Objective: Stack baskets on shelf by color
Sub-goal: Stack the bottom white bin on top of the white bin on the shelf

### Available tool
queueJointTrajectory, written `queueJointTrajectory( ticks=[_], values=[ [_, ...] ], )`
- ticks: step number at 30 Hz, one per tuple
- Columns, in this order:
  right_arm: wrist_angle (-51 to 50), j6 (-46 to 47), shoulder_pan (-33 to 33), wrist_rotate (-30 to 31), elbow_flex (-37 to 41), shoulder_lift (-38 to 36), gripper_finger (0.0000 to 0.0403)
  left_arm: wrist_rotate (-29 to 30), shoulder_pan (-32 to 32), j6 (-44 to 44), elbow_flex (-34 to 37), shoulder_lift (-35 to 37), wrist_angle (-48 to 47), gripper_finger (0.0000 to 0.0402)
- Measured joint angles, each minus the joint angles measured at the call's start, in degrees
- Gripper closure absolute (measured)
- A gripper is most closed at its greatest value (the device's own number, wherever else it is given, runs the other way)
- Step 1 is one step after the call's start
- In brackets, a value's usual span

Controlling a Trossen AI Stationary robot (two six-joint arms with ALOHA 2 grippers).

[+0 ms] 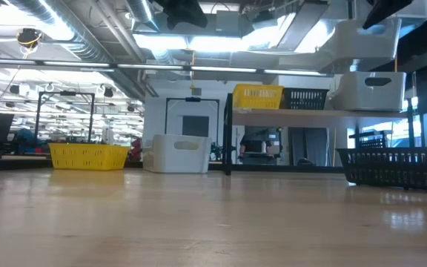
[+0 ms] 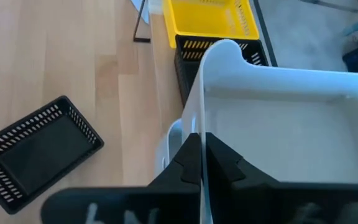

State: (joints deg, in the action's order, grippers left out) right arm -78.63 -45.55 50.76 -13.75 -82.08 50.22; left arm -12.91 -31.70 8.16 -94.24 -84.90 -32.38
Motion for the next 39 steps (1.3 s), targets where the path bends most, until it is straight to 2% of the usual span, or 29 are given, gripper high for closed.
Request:
queueJointTrajectory(
  ticks=[8, 19, 31, 39],
  values=[
    [-0.66, -0.21, 1.80, -1.56, 0.23, 1.37, 0.0403, 0.00, 0.02, 0.00, 0.00, 0.00, -0.01, 0.0339],
    [3.54, -1.33, 2.30, -2.40, 8.27, 1.48, 0.0403, 0.30, 0.02, -0.07, 0.00, 0.00, 0.00, 0.0339],
    [2.78, -2.81, 2.30, -2.37, 8.26, 1.39, 0.0403, 0.37, 0.02, -0.20, 0.00, 0.00, 0.02, 0.0339],
    [1.09, -1.39, 2.27, -2.39, 5.15, 1.35, 0.0403, 0.39, 0.02, -0.55, 0.00, 0.00, 0.02, 0.0339]
  ],
)
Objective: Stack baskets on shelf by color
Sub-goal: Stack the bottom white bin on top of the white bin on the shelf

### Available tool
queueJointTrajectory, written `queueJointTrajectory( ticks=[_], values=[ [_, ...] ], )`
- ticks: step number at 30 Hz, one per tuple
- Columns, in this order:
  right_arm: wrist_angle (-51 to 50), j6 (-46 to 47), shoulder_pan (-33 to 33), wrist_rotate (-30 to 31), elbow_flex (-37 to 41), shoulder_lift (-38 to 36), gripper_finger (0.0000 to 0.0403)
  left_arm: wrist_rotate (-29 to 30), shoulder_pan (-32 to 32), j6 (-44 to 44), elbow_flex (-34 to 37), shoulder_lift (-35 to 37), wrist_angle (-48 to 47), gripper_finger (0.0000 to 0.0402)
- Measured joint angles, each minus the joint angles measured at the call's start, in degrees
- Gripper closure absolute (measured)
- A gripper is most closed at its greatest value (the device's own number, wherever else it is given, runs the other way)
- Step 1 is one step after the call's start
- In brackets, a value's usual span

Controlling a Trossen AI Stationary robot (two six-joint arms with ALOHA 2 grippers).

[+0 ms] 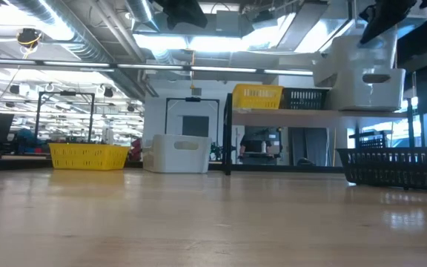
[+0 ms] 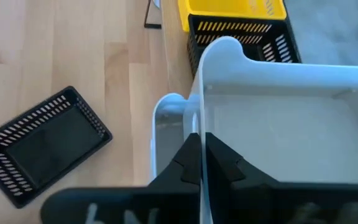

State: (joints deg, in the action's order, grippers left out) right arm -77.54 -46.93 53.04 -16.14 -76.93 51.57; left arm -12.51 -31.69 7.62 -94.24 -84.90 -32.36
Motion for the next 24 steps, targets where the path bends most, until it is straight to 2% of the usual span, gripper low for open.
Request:
queueJointTrajectory(
  ticks=[16, 24],
  values=[
    [-1.88, 1.48, 0.00, -1.97, -0.05, 0.06, 0.0403, 0.00, -0.02, 0.03, 0.00, 0.00, 0.00, 0.0339],
    [-1.36, 1.46, 0.00, -2.06, 3.55, 0.11, 0.0403, 0.00, 0.00, 0.04, 0.00, 0.00, 0.00, 0.0339]
  ],
)
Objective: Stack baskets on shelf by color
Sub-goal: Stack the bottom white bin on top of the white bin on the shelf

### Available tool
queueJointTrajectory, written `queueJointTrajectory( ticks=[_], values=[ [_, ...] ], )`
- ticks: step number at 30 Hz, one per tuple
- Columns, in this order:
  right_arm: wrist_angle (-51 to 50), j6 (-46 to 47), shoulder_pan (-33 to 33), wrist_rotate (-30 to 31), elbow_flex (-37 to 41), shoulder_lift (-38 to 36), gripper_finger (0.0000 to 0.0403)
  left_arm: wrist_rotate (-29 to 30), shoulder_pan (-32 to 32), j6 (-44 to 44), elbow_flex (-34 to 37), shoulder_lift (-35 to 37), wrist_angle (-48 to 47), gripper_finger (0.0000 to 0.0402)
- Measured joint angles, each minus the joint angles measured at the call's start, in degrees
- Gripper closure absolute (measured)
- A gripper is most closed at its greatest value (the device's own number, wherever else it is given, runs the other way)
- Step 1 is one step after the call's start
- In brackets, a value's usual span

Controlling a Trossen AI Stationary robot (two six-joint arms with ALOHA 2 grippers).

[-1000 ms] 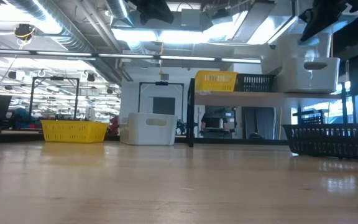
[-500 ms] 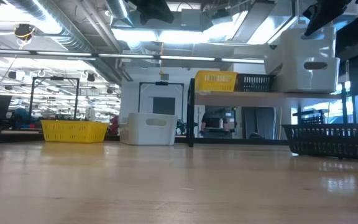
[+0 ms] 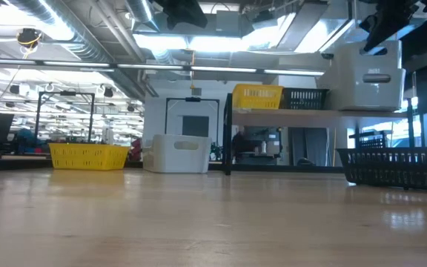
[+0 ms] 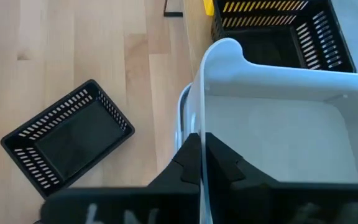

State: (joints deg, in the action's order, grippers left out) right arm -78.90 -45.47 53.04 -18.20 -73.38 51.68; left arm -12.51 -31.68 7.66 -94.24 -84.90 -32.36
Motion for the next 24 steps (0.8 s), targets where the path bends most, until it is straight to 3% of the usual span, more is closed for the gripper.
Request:
queueJointTrajectory(
  ticks=[8, 18, 24],
  values=[
    [1.61, -0.04, 0.00, 0.49, 0.60, 0.01, 0.0399, 0.02, -0.02, -0.04, 0.00, 0.00, 0.00, 0.0339],
    [1.64, -0.28, -0.02, 6.03, 0.62, 0.09, 0.0363, 0.02, -0.01, -0.07, 0.00, 0.00, 0.00, 0.0339],
    [4.79, -0.26, -0.02, 6.16, 0.65, 0.07, 0.0344, 0.02, -0.01, -0.10, 0.00, 0.00, 0.02, 0.0339]
  ],
)
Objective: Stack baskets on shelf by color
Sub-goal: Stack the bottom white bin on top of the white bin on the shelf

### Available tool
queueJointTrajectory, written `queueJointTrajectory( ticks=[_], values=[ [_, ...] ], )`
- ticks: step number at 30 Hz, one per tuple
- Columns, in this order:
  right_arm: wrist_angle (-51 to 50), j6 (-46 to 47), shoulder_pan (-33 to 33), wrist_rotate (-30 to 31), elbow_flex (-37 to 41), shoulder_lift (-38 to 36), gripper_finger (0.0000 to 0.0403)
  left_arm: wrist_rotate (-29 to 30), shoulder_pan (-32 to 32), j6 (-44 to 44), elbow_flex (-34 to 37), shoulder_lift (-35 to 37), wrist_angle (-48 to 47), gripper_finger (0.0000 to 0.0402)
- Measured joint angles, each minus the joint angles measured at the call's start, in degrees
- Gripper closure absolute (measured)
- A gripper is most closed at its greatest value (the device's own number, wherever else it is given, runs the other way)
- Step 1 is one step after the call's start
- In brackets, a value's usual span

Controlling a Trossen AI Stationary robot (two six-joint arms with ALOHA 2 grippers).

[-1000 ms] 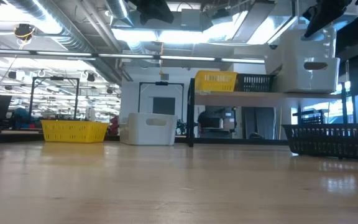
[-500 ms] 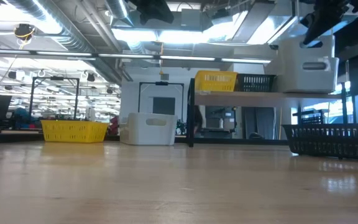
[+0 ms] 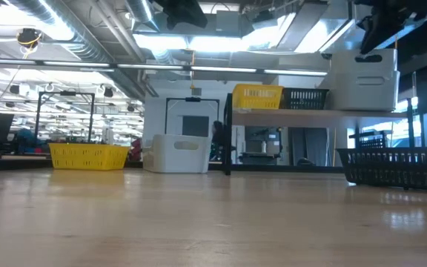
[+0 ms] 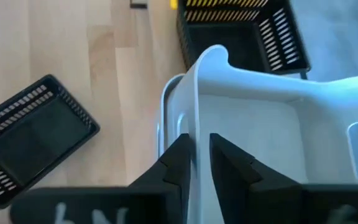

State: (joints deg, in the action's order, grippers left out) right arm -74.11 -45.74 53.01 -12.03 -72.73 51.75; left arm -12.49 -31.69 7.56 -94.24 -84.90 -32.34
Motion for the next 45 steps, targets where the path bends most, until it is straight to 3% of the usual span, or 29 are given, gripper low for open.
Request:
queueJointTrajectory(
  ticks=[14, 16, 22, 24, 34, 45],
  values=[
    [1.50, 0.79, 0.02, -0.18, -1.47, -1.16, 0.0341, 0.00, 0.00, -1.23, 0.00, 0.00, 0.00, 0.0339],
    [1.63, 3.04, 0.02, -2.95, -2.56, -1.39, 0.0341, 0.00, -0.01, -1.47, 0.00, 0.00, 0.00, 0.0339],
    [0.09, 11.90, -0.01, -19.42, -0.97, -1.31, 0.0341, 0.00, -0.01, -1.51, 0.00, 0.00, 0.00, 0.0339],
    [-0.88, 14.06, 0.00, -21.28, 1.05, -1.25, 0.0341, 0.00, 0.01, -1.48, 0.00, 0.00, 0.00, 0.0339],
    [-0.06, 17.05, 0.02, -11.28, 12.76, -1.27, 0.0341, 0.00, -0.01, -1.43, 0.00, 0.00, -0.02, 0.0339],
    [1.96, 17.03, 0.02, -3.10, 13.38, -2.82, 0.0341, -0.02, -0.01, -1.39, 0.00, 0.00, -0.06, 0.0339]
  ],
)
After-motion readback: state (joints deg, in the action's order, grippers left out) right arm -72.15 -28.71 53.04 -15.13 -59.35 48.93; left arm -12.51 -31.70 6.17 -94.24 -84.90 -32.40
